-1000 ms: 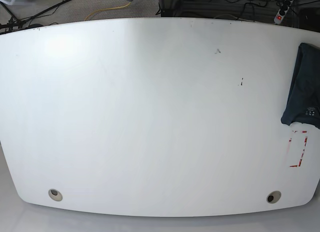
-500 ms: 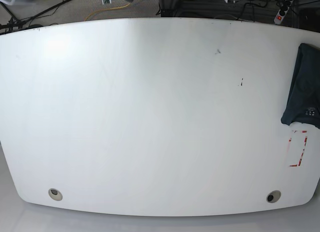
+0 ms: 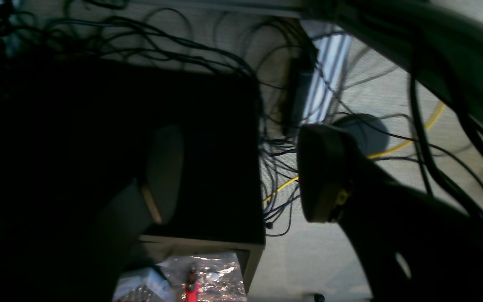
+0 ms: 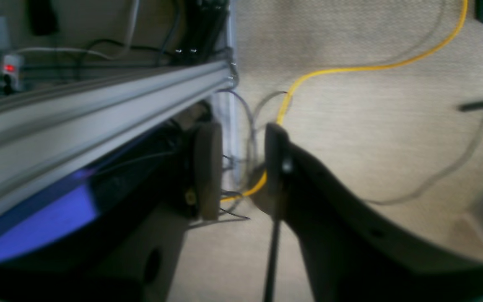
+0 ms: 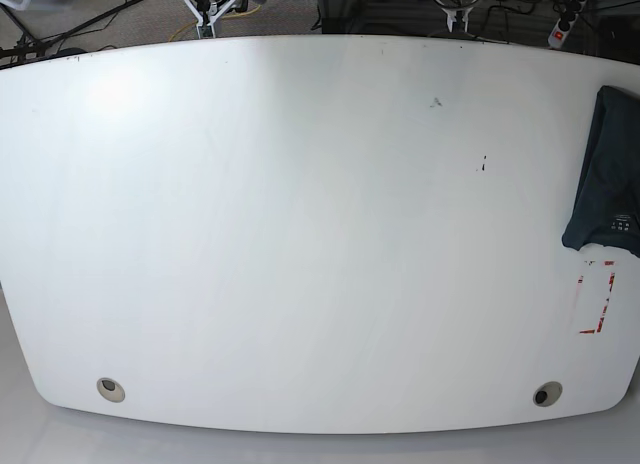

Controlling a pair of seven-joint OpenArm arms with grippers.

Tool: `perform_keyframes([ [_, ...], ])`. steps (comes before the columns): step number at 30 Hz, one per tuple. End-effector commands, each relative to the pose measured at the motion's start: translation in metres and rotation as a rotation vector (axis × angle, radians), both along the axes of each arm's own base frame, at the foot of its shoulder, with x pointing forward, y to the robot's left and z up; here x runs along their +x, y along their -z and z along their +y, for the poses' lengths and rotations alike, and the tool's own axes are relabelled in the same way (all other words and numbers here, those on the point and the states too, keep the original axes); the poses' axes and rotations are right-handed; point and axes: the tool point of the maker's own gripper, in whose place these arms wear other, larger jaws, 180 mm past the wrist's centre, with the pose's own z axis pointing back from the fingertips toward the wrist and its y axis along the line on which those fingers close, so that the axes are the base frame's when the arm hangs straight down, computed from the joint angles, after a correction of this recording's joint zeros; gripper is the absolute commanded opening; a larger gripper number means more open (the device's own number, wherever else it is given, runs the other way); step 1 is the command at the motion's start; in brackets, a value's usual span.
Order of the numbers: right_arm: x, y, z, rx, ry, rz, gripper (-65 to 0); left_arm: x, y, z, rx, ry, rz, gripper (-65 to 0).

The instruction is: Fold the T-shirt properly

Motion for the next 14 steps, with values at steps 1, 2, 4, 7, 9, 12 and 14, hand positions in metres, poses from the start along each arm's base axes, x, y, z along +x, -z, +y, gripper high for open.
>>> perform_keyframes([
  [1,0.0062,-0.0008,-0.0111,-0.010,0.002,-0.011,-48.7,-0.0071,0.0007,-0.0010,-0.001,-0.004,0.021,-26.2],
  [2,0.0079,-0.0008,-0.0110,-0.010,0.002,-0.012,-48.7,-0.0069,0.0009,-0.0010,-0.001,-0.006,0.023,-26.2],
  [4,0.0115,-0.0010,-0.0119,-0.012,0.000,-0.017,-48.5,-0.0064,0.0010,-0.0018,-0.002,-0.009,0.022,-26.2],
  [7,0.0134,-0.0011,-0.0119,-0.012,0.000,-0.020,-48.5,-0.0054,0.0011,-0.0028,-0.004,-0.009,0.021,-26.2],
  [9,0.0134,-0.0011,-0.0119,-0.012,0.000,-0.020,-48.5,-0.0054,0.0011,-0.0030,-0.004,-0.008,0.021,-26.2],
  [12,0.0123,-0.0009,-0.0109,-0.011,-0.001,-0.018,-48.5,-0.0055,0.0011,-0.0031,-0.004,-0.006,0.021,-26.2],
  [14,0.0113,-0.0008,-0.0100,-0.009,-0.001,-0.016,-48.5,-0.0055,0.0011,-0.0031,-0.004,-0.006,0.021,-26.2],
])
